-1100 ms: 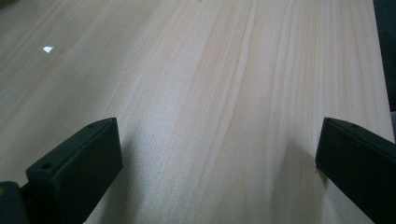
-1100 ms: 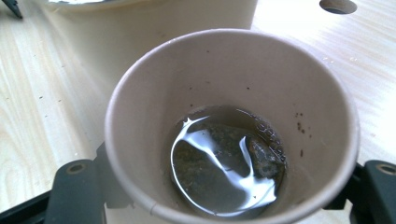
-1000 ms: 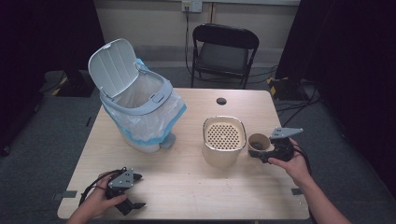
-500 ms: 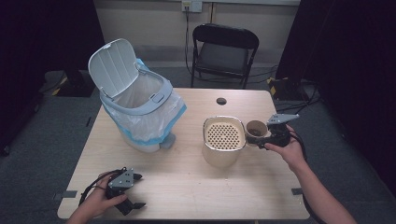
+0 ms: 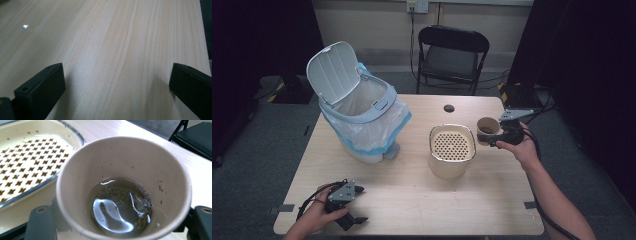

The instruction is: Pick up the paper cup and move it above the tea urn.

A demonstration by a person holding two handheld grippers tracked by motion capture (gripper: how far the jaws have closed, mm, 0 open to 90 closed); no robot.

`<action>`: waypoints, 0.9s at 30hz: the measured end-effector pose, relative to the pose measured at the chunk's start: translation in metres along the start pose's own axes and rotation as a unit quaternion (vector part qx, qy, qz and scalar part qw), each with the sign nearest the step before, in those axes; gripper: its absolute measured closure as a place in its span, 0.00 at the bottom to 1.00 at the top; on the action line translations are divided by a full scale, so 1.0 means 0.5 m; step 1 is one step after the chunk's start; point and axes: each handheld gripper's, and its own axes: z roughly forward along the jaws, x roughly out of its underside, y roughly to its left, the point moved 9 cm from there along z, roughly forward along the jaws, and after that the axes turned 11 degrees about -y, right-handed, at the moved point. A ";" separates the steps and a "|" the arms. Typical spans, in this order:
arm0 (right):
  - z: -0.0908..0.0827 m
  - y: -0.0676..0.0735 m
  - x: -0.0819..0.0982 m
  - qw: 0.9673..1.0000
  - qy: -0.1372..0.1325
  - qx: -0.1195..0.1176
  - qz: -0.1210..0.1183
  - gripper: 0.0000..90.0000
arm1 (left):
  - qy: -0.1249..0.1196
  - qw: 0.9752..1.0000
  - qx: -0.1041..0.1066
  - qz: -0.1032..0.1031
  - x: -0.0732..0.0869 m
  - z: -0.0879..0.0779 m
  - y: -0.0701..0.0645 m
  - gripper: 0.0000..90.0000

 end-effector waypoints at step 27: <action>0.056 -0.007 -0.106 0.998 -0.021 0.007 -0.051 0.30 | 0.000 1.000 0.000 0.000 0.000 0.000 0.000 0.00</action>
